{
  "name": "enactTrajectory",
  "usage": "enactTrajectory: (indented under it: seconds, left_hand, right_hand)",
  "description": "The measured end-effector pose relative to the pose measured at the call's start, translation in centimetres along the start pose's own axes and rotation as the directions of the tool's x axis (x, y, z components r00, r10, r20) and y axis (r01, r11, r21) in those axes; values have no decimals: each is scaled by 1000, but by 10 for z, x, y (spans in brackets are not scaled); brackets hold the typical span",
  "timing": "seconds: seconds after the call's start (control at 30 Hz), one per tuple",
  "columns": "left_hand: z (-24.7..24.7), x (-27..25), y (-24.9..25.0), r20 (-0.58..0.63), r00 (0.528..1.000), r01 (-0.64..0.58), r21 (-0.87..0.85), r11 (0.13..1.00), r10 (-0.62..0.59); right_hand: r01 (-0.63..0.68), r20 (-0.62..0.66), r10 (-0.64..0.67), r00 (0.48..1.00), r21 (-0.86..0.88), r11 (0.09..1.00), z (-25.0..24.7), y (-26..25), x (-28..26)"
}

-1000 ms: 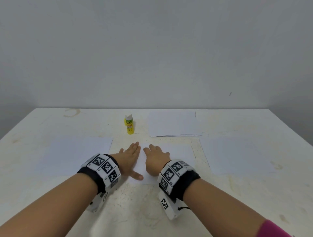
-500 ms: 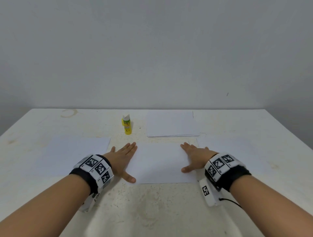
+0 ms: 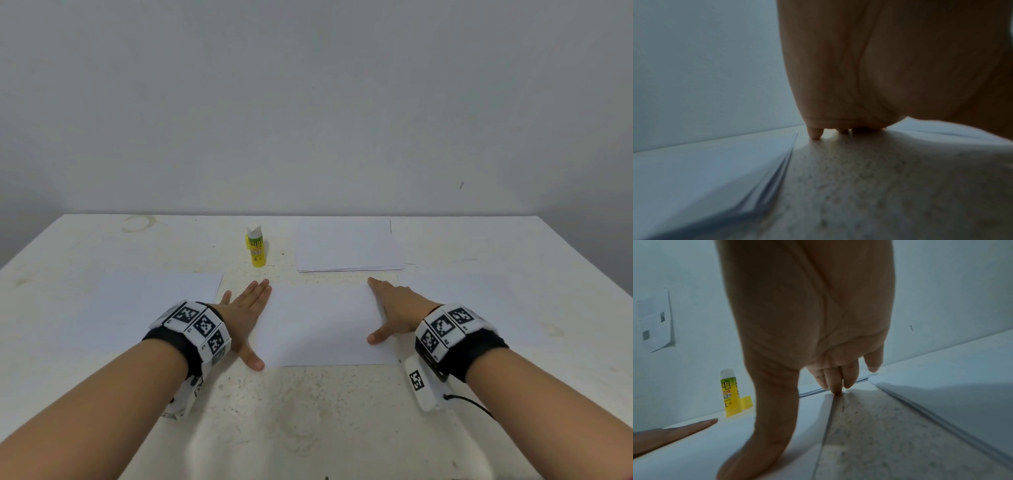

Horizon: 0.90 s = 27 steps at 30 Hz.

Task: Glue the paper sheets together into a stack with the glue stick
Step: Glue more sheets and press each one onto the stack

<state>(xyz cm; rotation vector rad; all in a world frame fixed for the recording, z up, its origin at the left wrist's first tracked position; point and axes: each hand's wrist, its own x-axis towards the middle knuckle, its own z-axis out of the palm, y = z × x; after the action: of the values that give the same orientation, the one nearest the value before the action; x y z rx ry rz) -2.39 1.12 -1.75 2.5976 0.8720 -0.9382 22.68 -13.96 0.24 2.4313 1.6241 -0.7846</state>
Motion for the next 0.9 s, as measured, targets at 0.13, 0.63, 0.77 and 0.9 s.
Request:
enactTrajectory:
  seconds: [0.13,0.63,0.77,0.9]
  left_hand:
    - [1,2,-1,1,1000,-2,-5,1000,2]
    - [2,0,4,-14,999,35,16,999,-35]
    - [2,-1,4,-14,1000,17,27,999,-16]
    - [2,3,-1,9,1000,-5,21,1000,5]
  right_hand:
    - [29,-92,-17,996,135,990,2,2,0]
    - [159,-223,-18,975,634,757,24,5,-30]
    - [283,-356,-96,929,521,805,-10,1,-39]
    - [334,-484,-28,875,561,758,-46,10,-34]
